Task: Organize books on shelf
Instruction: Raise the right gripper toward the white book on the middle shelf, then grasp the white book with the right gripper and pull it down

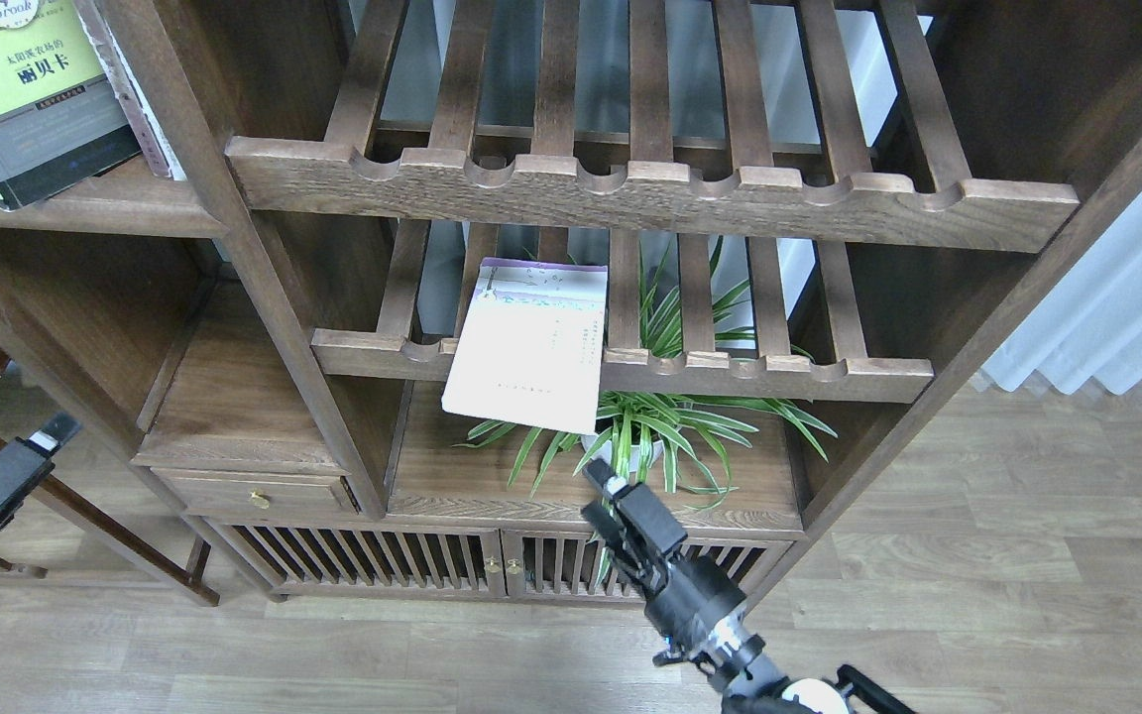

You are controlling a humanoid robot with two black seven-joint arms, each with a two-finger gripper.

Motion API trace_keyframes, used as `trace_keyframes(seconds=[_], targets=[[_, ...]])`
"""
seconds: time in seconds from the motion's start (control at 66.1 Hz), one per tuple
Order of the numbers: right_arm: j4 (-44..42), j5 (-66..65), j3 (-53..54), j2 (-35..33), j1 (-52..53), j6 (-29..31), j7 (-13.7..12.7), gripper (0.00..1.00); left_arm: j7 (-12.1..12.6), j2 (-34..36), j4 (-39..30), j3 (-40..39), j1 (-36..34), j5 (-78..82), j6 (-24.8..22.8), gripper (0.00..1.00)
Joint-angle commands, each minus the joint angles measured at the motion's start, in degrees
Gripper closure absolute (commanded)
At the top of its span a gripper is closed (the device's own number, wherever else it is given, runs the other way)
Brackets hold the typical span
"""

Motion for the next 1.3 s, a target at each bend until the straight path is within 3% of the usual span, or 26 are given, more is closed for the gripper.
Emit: trace_keyframes(seconds=[0.0,0.408,0.726,0.983,0.998,1.029,1.165,1.286], targets=[[-0.09,-2.15,0.12,0.00,0.99,0.00,0.07,0.01,-0.01,0.00,0.03,-0.09,-0.09,-0.09,0.00,0.00],[-7.73,-2.15,0.12,0.00,9.43,0.00,0.16,0.01,-0.36,0.09,1.35,-1.24,-0.71,-0.44,0.00,0.00],[-8.53,-2.06,0.12,0.00,11.01,-2.25,0.16,0.02,-0.45,0.35,1.35,-1.41,-0.88,-0.53,0.00,0.00],[-8.53,-2.06,0.12,0.00,11.10,-2.34,0.51,0.24,-0.36,0.44,1.35,-1.59,-1.50,-0.53,0.00,0.00],[-8.61,-2.06,0.12,0.00,11.10,-2.34,0.42,0.32,-0.28,0.44,1.44,-1.59,-1.67,-0.53,0.00,0.00],[-8.61,-1.98,0.12,0.00,11.10,-2.34,0.42,0.35,-0.28,0.44,1.44,-1.59,-1.76,-0.53,0.00,0.00],[-8.79,-1.89,0.12,0.00,11.19,-2.42,0.42,0.40,-0.28,0.53,1.44,-1.67,-1.94,-0.53,0.00,0.00],[-8.79,-1.80,0.21,0.00,11.19,-2.42,0.42,0.53,-0.19,0.53,1.44,-1.68,-1.94,-0.53,0.00,0.00]])
